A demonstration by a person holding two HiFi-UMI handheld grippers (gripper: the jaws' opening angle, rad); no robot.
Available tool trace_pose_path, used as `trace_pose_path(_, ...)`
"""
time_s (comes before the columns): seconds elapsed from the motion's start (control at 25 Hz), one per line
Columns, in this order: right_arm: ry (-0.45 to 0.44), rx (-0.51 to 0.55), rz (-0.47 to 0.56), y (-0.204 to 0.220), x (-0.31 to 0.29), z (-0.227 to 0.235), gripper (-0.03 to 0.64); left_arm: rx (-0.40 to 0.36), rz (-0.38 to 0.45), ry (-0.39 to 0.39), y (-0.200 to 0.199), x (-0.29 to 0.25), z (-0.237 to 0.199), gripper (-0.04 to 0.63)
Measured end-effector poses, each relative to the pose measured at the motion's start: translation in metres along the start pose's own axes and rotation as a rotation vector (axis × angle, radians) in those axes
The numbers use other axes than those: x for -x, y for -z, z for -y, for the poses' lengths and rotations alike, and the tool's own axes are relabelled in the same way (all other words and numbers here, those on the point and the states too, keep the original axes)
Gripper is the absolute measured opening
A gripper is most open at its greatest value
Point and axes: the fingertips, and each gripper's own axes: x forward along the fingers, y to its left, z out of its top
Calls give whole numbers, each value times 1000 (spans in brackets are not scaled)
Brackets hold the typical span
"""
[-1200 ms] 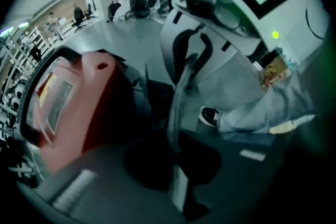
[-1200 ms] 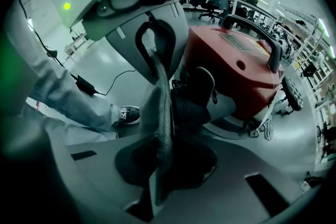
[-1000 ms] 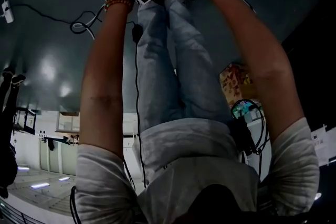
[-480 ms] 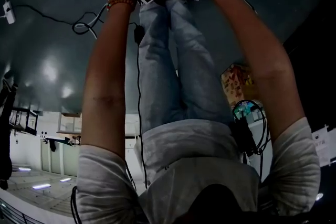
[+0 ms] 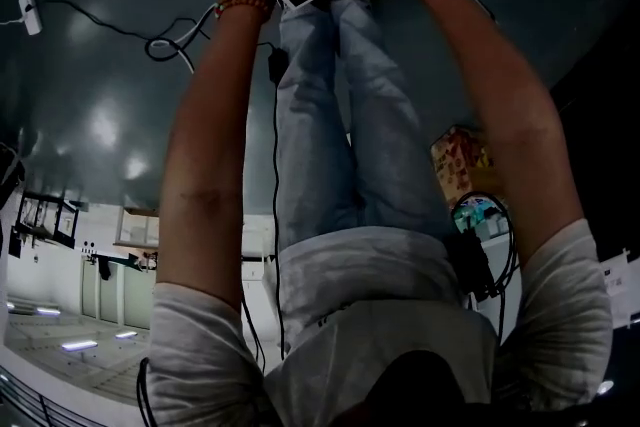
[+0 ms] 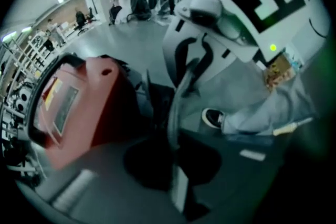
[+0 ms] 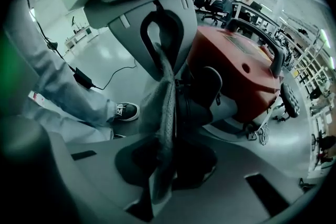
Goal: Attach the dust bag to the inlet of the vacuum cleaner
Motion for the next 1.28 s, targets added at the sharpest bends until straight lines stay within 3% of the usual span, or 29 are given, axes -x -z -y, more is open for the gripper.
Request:
trace_pose_path(0.28, 8, 59, 17, -11, 4, 8, 35, 71, -51, 20, 13, -16, 4, 15)
trace_pose_path(0.68, -7, -13, 8, -2, 5, 11, 35, 36, -21, 9, 2, -3, 0, 22)
trace_pose_path(0.88, -27, -79, 13, -3, 16, 11, 77, 90, -16, -8, 11, 3, -1, 118)
trace_pose_path(1.08, 12, -126, 32, 1, 40, 4, 109, 57, 7, -70, 22, 26, 2, 121)
trace_pose_path(1.16, 32, -145, 38, 3, 46, -2, 107, 51, 16, -92, 24, 33, 4, 99)
trace_pose_path(1.24, 40, -158, 57, 0, 51, -9, 106, 64, 37, -110, 21, 39, 5, 4)
trace_pose_path(1.28, 41, -165, 76, -3, 54, -13, 89, 75, 49, -104, 18, 41, 8, 3)
